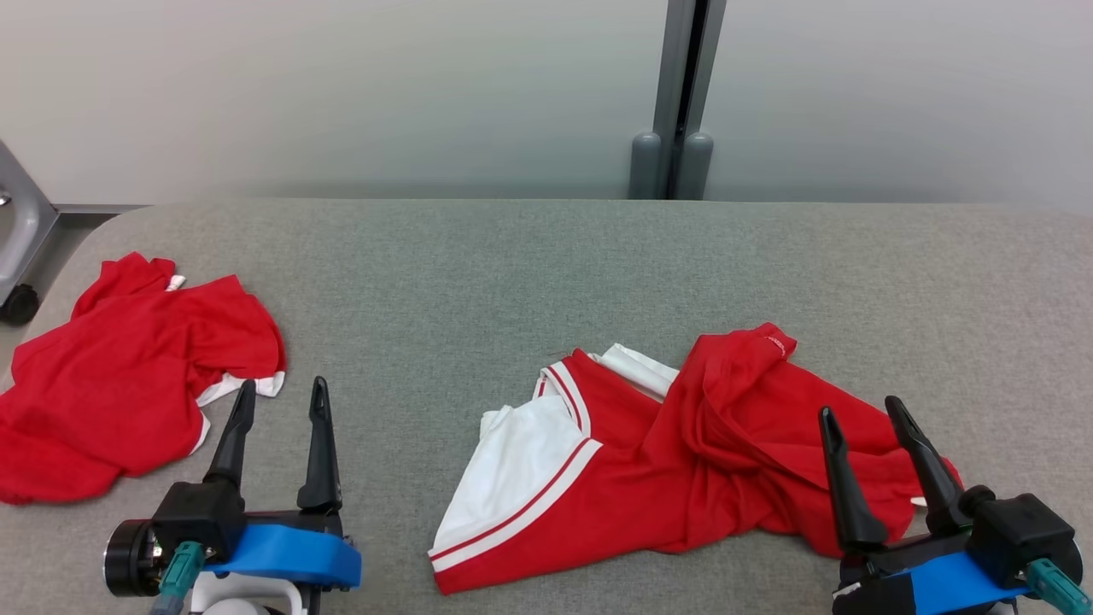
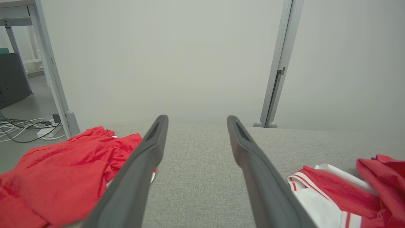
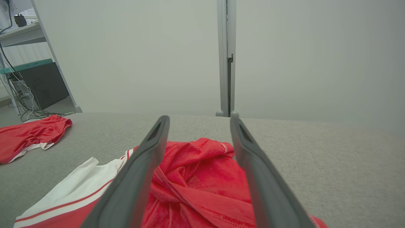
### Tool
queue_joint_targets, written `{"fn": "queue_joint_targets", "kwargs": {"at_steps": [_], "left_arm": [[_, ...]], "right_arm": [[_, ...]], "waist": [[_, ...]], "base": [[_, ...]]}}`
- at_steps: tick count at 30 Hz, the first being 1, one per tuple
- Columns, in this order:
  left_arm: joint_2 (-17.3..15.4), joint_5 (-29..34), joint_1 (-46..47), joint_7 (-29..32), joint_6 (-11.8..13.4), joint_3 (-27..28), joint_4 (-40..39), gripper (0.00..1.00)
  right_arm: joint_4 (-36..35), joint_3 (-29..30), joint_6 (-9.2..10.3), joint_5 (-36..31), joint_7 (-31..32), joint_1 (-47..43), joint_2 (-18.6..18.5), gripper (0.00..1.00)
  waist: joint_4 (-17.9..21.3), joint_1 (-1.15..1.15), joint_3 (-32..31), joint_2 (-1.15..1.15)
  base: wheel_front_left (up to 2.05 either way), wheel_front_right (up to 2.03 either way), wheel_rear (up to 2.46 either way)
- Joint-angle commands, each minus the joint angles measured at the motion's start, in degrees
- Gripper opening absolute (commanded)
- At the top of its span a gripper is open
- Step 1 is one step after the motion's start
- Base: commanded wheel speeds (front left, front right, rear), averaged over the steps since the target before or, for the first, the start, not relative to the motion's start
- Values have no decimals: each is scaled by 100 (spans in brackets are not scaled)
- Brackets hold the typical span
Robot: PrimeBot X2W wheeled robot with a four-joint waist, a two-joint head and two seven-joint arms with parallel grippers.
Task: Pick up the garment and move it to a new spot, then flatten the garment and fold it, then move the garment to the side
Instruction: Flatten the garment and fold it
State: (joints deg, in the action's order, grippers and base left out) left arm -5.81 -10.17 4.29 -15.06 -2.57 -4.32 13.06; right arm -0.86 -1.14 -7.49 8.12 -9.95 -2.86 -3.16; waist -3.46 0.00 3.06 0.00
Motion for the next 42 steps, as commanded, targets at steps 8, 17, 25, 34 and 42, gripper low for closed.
{"fn": "queue_joint_targets", "kwargs": {"at_steps": [8, 17, 25, 34, 42], "left_arm": [[3, 27, 576, 178, -145, -305, 72, 100], [40, -27, 1349, 913, -400, -1043, 658, 100], [-25, -144, 1388, 1165, -476, -1572, 1528, 100], [-60, -247, 1582, 1019, -501, -1857, 2624, 100], [-34, -407, 1989, 803, -502, -1965, 3469, 0]], "right_arm": [[44, 6, -1, 9, 71, 130, 20, 100], [110, 5, -1, 23, 64, 275, 23, 100], [200, -7, -1, 41, 22, 387, 26, 100], [293, -12, -1, 54, -34, 504, 27, 100], [377, -76, -1, 87, -89, 588, 26, 100]], "waist": [[126, 0, 88, 0], [336, 0, 268, 0], [495, 0, 432, 0], [637, 0, 617, 0], [792, 0, 684, 0]], "base": [[0, 0, 0], [0, 0, 0], [0, 0, 0], [0, 0, 0], [0, 0, 0]]}}
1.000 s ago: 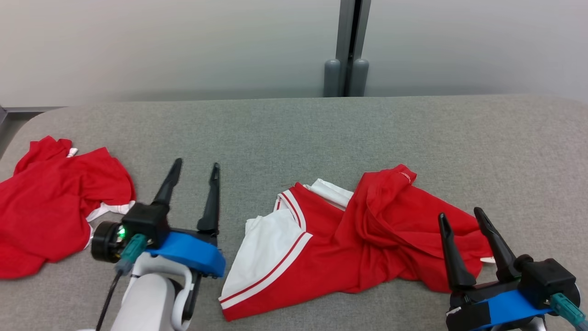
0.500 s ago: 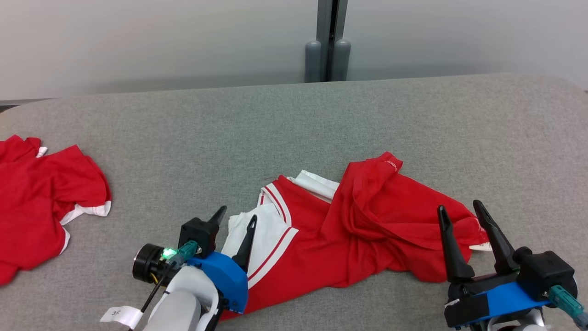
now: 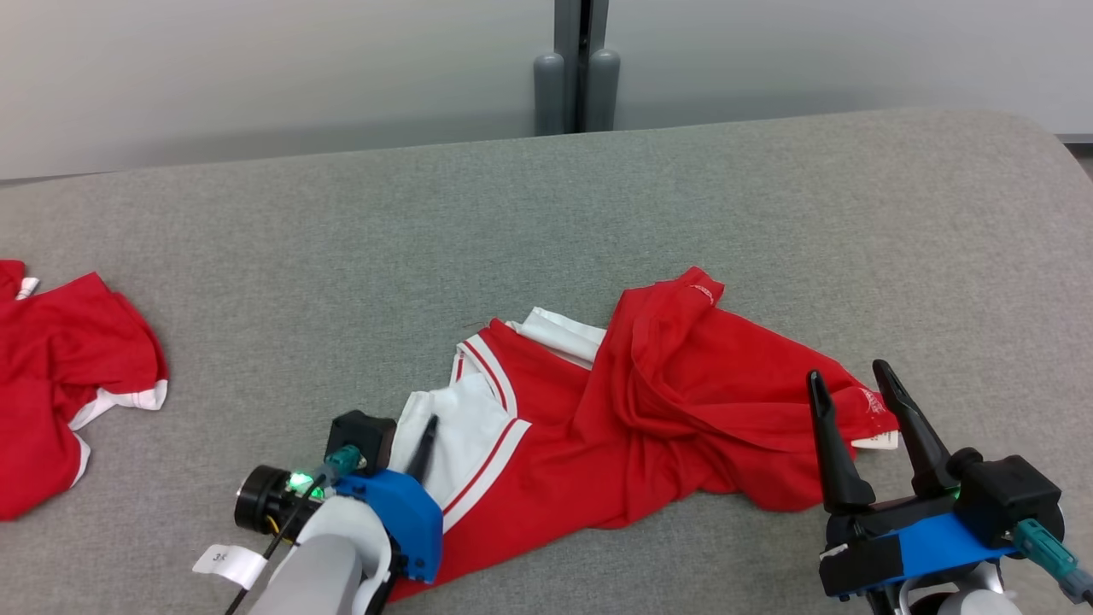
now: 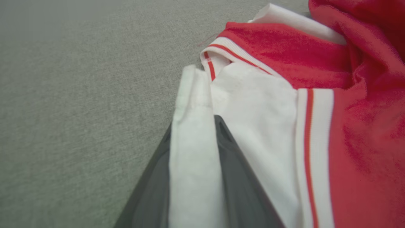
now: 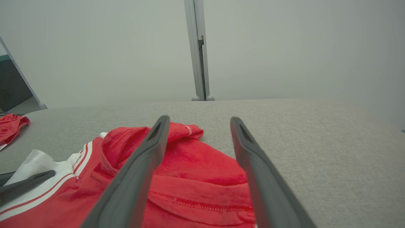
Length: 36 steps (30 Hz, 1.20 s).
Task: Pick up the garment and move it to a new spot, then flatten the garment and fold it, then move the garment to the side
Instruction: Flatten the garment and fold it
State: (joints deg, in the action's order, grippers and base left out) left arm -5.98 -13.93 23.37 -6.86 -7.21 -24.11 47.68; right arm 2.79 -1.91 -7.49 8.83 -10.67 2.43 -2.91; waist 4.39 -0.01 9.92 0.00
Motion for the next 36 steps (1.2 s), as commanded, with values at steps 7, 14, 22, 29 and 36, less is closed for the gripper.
{"fn": "queue_joint_targets", "kwargs": {"at_steps": [7, 14, 22, 29, 36], "left_arm": [[-65, -163, 771, -501, -19, 157, 249, 0], [-204, -168, 1436, -773, 104, 348, 35, 0], [-175, -102, 1006, -831, 58, 165, -781, 0], [-228, -221, -276, -700, -19, -571, -1869, 0], [-449, -536, -1314, -238, -38, -1396, -2677, 0]], "right_arm": [[67, 68, -1, 20, -101, 70, 2, 100], [145, 149, -1, 35, -158, 44, 2, 100], [235, 168, -1, 90, -211, -87, 1, 100], [254, 197, -1, 79, -216, -163, -1, 100], [255, 174, -1, 41, -172, -175, -2, 100]], "waist": [[115, 1, 19, 0], [86, 1, -42, 0], [-108, 1, -230, 0], [-437, 1, -376, 0], [-713, 1, -470, 0]], "base": [[0, 0, 0], [0, 0, 0], [0, 0, 0], [0, 0, 0], [0, 0, 0]]}}
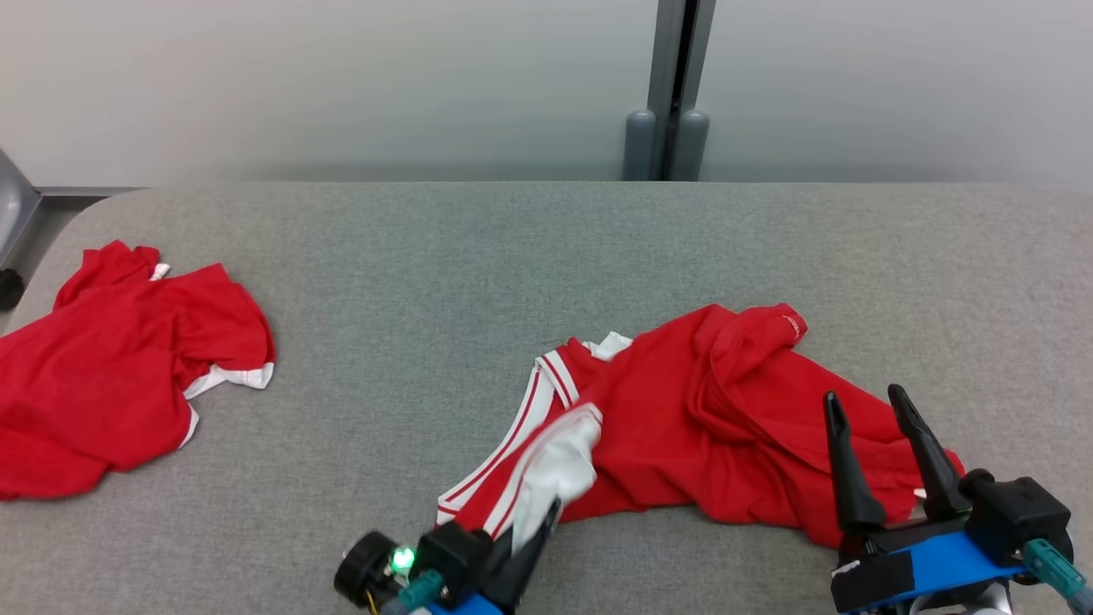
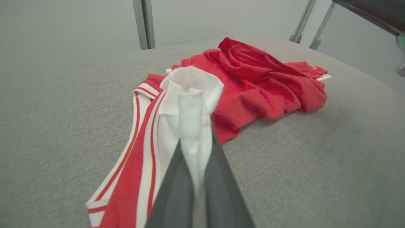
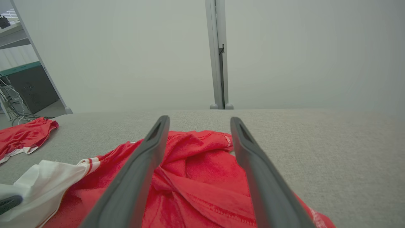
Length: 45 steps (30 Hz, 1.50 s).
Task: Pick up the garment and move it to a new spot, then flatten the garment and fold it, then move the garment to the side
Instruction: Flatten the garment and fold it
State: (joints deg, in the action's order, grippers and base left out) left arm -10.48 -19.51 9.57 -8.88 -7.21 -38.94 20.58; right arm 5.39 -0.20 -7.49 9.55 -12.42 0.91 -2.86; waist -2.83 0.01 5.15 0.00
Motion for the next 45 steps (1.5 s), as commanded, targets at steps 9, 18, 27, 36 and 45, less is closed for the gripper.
{"fn": "queue_joint_targets", "kwargs": {"at_steps": [9, 18, 27, 36, 45], "left_arm": [[-533, -556, -510, 739, -39, -863, -416, 0], [-753, -793, -206, 527, 63, -898, -1069, 100], [-1024, -712, 296, 195, 686, -55, -1551, 100], [-1131, -871, 441, 94, 864, 268, -869, 100], [-966, -994, 413, 106, 614, 87, 339, 100]], "right_arm": [[-7, -4, -1, -41, 43, -17, -13, 100], [58, -5, -1, 17, 22, -36, -84, 100], [104, -61, -1, 41, 11, 15, -78, 100], [125, -9, -1, 30, -9, 89, -69, 100], [203, -39, -1, 34, -35, 164, -64, 100]], "waist": [[-119, -1, -14, 0], [-150, -1, -57, 0], [26, -1, -32, 0], [233, -1, 114, 0], [321, -1, 205, 0]], "base": [[0, 0, 0], [0, 0, 0], [0, 0, 0], [0, 0, 0], [0, 0, 0]]}}
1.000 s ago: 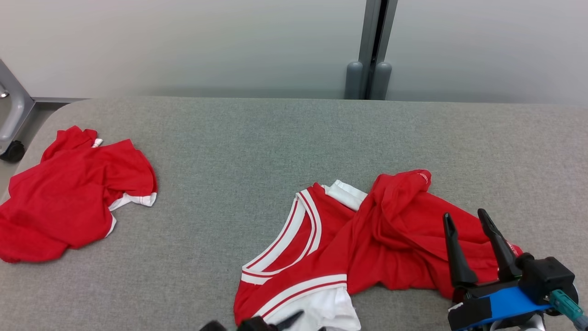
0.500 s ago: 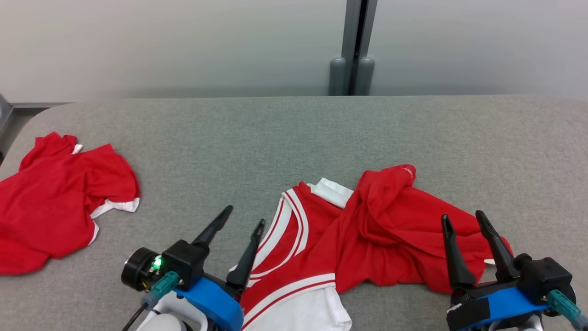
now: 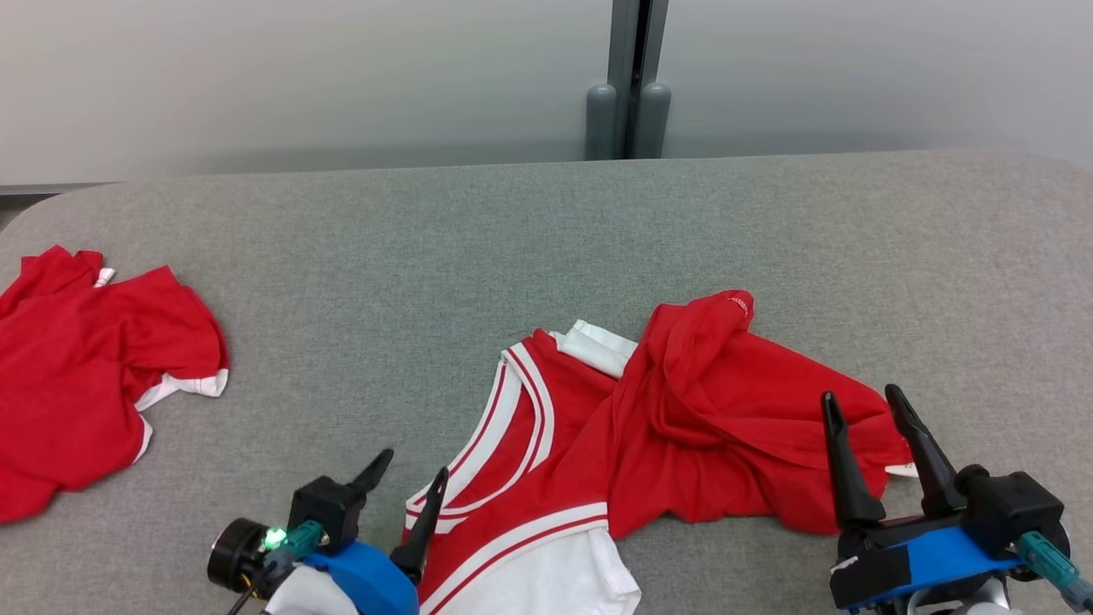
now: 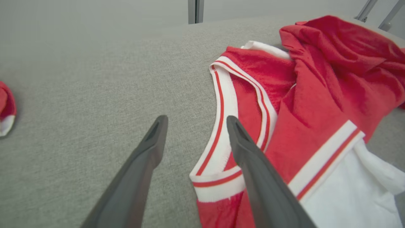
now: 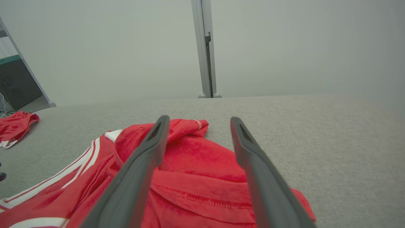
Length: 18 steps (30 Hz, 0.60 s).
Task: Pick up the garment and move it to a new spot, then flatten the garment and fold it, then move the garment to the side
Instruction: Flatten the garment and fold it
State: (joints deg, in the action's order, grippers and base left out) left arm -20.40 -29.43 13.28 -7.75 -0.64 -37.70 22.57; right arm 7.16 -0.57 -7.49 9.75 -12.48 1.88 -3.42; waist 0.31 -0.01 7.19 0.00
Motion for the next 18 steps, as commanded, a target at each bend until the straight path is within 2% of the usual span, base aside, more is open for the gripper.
{"fn": "queue_joint_targets", "kwargs": {"at_steps": [1, 12, 17, 18], "left_arm": [[42, 2, 51, -28, -76, -62, 275, 100], [419, -62, 60, -14, -437, -490, 1398, 100], [553, -36, 119, -17, -486, -607, 1641, 100], [576, -17, 125, 29, -499, -651, 1715, 95]], "right_arm": [[35, -4, -1, 16, -34, 73, -6, 100], [84, -2, -1, 3, -47, 93, 4, 100], [90, 5, -1, 3, -61, 98, 5, 100], [90, -3, -1, -1, -64, 90, 6, 100]], "waist": [[13, 1, 3, 0], [47, 1, -15, 0], [48, 1, -36, 0], [50, 1, -51, 0]], "base": [[0, 0, 0], [0, 0, 0], [0, 0, 0], [0, 0, 0]]}}
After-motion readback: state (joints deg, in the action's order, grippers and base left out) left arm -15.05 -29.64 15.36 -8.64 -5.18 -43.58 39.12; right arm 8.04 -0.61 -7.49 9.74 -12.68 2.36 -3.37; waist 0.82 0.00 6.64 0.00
